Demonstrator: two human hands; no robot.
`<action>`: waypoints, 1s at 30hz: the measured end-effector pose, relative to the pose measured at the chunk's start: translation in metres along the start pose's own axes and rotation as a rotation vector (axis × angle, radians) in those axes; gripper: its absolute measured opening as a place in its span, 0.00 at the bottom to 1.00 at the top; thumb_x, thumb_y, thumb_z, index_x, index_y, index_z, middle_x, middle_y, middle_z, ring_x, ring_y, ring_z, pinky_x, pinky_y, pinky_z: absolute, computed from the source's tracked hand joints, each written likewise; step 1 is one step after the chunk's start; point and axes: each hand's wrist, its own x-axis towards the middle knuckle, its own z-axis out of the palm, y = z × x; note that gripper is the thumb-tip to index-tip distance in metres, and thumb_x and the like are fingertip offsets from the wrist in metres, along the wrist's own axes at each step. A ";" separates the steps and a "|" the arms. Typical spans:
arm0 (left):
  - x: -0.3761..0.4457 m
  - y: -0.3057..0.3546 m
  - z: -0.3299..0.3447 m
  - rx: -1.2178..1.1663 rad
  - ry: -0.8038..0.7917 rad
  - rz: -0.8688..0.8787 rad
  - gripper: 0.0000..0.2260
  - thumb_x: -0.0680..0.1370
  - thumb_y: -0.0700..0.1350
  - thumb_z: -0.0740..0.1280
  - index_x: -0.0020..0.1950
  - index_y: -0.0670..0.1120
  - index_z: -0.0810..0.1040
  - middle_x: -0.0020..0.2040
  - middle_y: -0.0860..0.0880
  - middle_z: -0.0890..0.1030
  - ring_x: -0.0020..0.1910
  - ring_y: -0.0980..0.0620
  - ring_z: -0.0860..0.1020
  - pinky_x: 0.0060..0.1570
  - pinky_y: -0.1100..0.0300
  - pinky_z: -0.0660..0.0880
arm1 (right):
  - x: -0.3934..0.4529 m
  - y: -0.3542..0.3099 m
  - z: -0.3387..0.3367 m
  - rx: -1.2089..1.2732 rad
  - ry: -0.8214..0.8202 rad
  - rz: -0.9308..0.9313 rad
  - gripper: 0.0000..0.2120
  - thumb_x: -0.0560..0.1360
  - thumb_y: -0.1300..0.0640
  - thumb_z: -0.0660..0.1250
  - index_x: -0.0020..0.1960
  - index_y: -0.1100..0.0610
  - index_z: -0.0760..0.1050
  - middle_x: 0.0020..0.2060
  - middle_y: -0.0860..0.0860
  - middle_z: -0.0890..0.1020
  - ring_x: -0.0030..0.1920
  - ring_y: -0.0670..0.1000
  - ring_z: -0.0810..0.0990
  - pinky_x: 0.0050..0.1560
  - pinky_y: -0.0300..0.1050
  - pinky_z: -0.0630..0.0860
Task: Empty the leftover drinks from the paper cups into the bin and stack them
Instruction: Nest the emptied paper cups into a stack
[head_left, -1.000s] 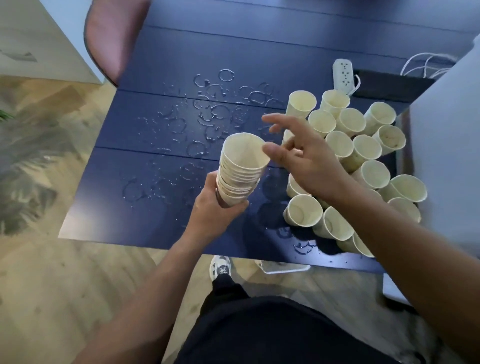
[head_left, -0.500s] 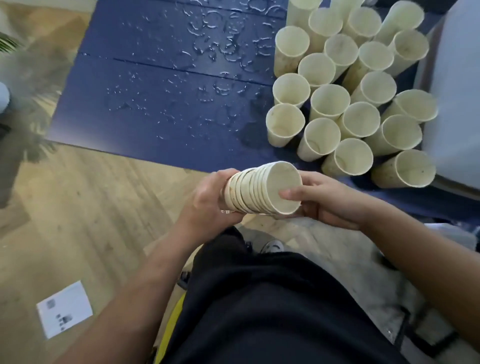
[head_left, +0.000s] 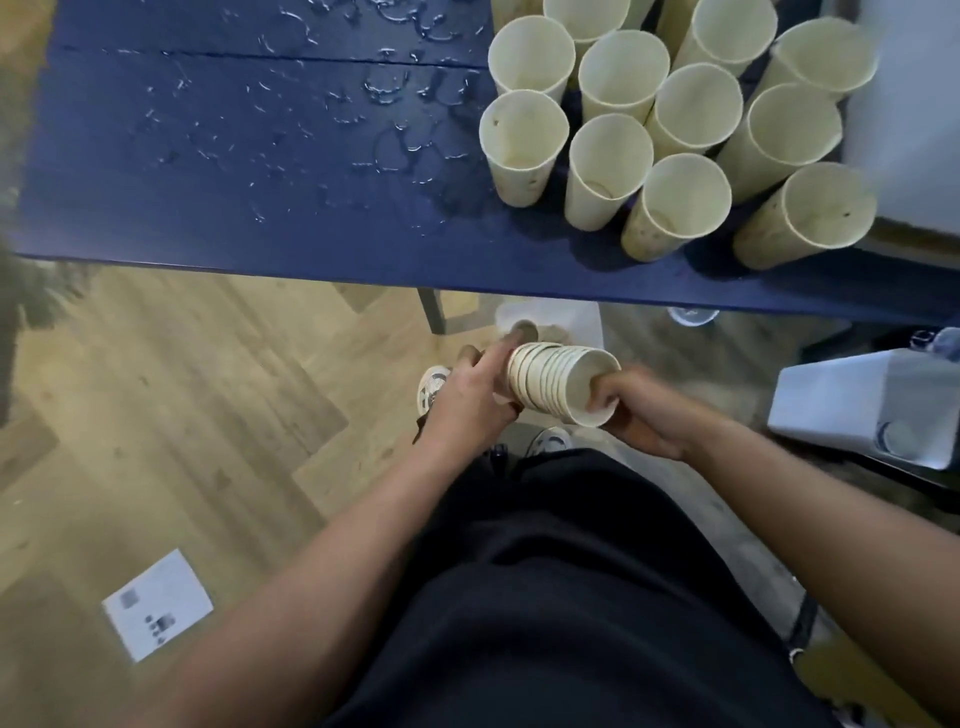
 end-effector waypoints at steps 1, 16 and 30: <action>0.005 0.004 0.004 -0.052 -0.027 -0.063 0.37 0.72 0.38 0.74 0.77 0.57 0.66 0.54 0.49 0.72 0.52 0.45 0.77 0.55 0.54 0.75 | 0.005 0.003 -0.002 0.019 0.032 -0.001 0.24 0.64 0.70 0.60 0.59 0.63 0.76 0.53 0.62 0.80 0.54 0.60 0.78 0.62 0.57 0.74; 0.077 0.027 0.054 -0.481 -0.288 -0.502 0.19 0.78 0.31 0.58 0.63 0.49 0.73 0.48 0.53 0.76 0.42 0.57 0.71 0.53 0.52 0.75 | 0.110 0.027 -0.024 0.115 0.467 0.017 0.14 0.74 0.67 0.62 0.58 0.62 0.74 0.49 0.58 0.79 0.44 0.53 0.78 0.44 0.44 0.77; 0.099 0.004 0.048 -0.265 -0.368 -0.604 0.28 0.80 0.36 0.57 0.81 0.47 0.61 0.78 0.47 0.66 0.75 0.44 0.67 0.73 0.47 0.68 | 0.114 0.019 -0.026 -0.156 0.410 0.130 0.31 0.76 0.48 0.69 0.75 0.52 0.60 0.61 0.50 0.71 0.62 0.55 0.73 0.63 0.55 0.75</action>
